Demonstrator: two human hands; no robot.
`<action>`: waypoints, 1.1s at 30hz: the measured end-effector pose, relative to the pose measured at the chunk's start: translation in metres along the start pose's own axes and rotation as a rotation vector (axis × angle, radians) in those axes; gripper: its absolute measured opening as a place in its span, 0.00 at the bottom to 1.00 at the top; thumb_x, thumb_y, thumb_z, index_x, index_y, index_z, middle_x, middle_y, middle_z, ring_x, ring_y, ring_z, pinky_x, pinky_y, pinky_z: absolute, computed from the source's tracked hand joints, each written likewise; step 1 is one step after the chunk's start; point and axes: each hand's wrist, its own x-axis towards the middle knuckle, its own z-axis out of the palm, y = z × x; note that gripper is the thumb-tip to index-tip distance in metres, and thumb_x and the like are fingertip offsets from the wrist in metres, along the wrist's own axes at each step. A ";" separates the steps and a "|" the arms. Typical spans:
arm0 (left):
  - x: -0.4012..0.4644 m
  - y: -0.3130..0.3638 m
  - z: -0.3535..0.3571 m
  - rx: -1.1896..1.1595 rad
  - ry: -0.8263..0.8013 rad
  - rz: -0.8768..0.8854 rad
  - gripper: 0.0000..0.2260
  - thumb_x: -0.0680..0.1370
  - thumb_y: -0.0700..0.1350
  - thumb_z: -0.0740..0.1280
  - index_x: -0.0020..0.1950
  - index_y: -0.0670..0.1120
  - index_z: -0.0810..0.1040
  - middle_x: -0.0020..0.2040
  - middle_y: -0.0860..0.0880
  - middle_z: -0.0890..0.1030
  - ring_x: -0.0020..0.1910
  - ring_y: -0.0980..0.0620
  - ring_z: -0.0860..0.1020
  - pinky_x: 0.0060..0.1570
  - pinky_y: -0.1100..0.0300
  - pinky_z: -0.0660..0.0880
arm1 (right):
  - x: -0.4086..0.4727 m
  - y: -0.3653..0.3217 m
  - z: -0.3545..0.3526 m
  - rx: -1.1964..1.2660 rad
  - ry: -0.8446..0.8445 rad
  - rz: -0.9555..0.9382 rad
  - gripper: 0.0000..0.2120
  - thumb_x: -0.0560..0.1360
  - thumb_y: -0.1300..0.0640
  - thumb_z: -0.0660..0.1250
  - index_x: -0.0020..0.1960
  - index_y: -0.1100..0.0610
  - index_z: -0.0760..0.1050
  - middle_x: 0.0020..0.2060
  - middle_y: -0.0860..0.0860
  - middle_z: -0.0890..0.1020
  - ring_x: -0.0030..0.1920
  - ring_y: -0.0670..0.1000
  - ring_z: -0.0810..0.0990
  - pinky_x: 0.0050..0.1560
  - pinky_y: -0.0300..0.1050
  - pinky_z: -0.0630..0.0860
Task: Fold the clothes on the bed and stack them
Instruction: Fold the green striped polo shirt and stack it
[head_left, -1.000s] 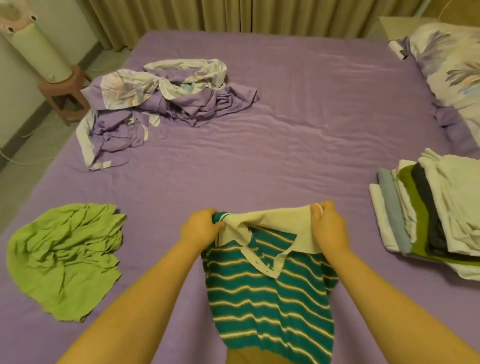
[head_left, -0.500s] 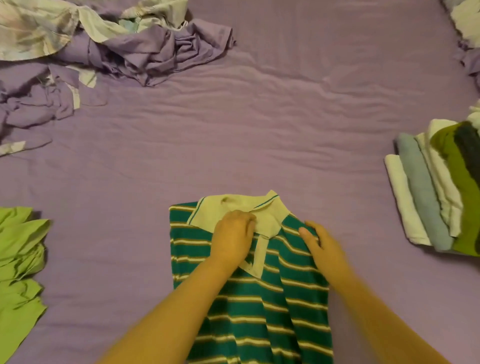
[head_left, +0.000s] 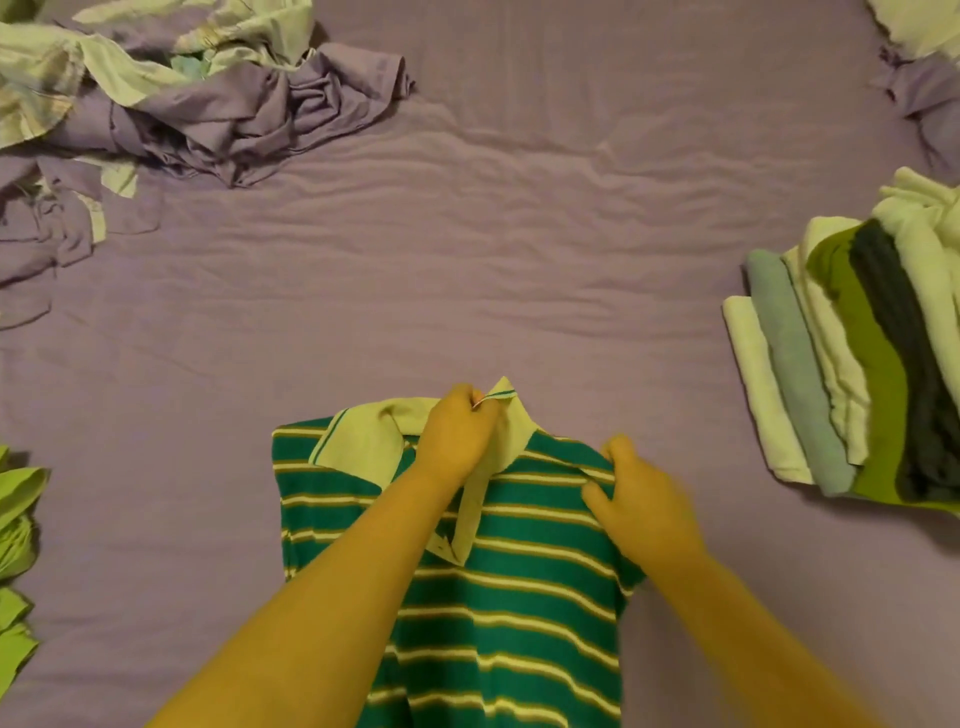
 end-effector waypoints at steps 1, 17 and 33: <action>-0.001 0.008 0.003 -0.043 -0.030 -0.024 0.08 0.80 0.49 0.60 0.46 0.46 0.68 0.37 0.51 0.71 0.43 0.48 0.71 0.37 0.60 0.68 | 0.002 0.006 -0.003 -0.107 -0.005 -0.004 0.17 0.76 0.44 0.63 0.59 0.52 0.66 0.47 0.49 0.77 0.49 0.53 0.78 0.48 0.50 0.75; 0.002 0.020 0.039 -0.096 -0.141 -0.263 0.19 0.77 0.53 0.68 0.49 0.35 0.79 0.48 0.35 0.80 0.53 0.36 0.77 0.55 0.47 0.73 | 0.018 0.054 -0.004 -0.256 0.084 -0.051 0.20 0.75 0.51 0.67 0.65 0.56 0.73 0.57 0.56 0.77 0.60 0.58 0.72 0.59 0.53 0.66; 0.011 0.007 0.025 -0.128 -0.162 0.067 0.15 0.81 0.43 0.60 0.34 0.44 0.67 0.30 0.50 0.65 0.31 0.53 0.64 0.36 0.56 0.63 | 0.044 -0.002 0.015 -0.059 0.151 -0.300 0.05 0.76 0.61 0.67 0.51 0.56 0.80 0.50 0.54 0.81 0.57 0.58 0.75 0.55 0.52 0.73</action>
